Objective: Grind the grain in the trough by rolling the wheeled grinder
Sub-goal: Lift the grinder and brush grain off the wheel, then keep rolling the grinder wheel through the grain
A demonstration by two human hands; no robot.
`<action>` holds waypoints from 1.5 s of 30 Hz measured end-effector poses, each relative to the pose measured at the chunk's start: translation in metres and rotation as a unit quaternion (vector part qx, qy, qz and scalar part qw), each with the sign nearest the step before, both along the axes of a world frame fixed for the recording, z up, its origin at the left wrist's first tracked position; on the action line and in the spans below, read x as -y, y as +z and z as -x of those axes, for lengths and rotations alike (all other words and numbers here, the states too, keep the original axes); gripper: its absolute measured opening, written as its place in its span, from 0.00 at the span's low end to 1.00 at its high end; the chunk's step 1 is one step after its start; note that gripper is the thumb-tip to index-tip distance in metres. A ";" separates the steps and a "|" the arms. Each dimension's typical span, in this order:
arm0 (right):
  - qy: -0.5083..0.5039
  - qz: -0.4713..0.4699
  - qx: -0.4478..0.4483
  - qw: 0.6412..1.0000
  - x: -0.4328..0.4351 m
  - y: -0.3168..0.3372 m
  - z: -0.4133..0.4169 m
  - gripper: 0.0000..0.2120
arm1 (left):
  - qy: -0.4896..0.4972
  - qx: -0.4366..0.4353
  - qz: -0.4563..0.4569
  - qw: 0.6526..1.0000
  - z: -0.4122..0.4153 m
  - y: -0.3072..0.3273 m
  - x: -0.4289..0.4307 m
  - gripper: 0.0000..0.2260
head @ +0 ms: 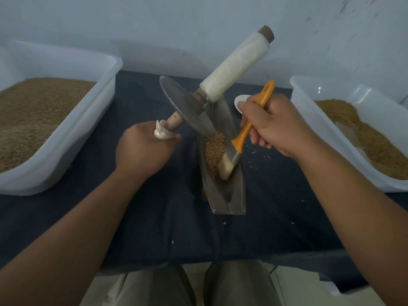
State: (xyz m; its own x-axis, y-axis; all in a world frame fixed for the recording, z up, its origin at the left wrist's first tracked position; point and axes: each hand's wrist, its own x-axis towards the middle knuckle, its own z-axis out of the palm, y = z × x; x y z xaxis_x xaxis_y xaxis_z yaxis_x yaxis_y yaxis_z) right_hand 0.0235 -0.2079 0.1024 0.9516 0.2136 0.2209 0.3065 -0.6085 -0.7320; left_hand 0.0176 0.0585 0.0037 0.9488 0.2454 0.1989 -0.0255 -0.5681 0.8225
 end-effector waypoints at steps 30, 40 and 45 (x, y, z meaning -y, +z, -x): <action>-0.087 0.250 0.159 0.951 0.130 -0.080 0.051 0.17 | 0.005 -0.019 -0.148 0.989 0.003 0.000 0.006 0.09; -0.059 0.249 0.235 0.938 0.111 -0.055 0.065 0.32 | 0.004 -0.009 -0.271 0.962 0.001 0.000 0.011 0.19; -0.023 0.373 0.258 0.891 0.066 -0.015 0.026 0.48 | -0.027 0.006 -0.365 0.930 -0.006 0.017 0.018 0.17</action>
State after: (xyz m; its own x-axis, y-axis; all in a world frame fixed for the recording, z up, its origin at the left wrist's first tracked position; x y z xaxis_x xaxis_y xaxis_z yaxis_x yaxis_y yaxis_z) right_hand -0.0020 -0.2741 0.0878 0.7757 0.4477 0.4447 0.4478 -0.8871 0.1120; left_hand 0.0239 0.0403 0.0208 0.9525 -0.0084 0.3046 -0.0779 -0.9731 0.2168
